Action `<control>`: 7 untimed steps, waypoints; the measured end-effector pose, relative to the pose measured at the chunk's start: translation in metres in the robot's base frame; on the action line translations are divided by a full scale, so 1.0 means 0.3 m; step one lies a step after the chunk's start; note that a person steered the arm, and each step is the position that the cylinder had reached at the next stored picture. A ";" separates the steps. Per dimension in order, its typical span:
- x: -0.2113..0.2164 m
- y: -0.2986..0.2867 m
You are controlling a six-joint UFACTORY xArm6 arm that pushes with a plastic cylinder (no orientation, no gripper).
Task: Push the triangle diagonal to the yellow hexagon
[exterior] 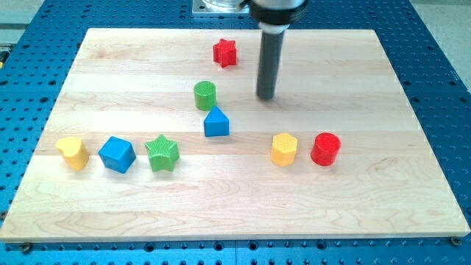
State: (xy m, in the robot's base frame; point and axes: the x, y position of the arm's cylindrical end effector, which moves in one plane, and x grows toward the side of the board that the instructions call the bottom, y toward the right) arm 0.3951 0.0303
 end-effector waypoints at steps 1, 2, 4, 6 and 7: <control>0.055 -0.275; -0.040 -0.417; -0.101 -0.423; -0.298 -0.372; -0.165 -0.396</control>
State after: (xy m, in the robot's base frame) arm 0.3457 -0.0886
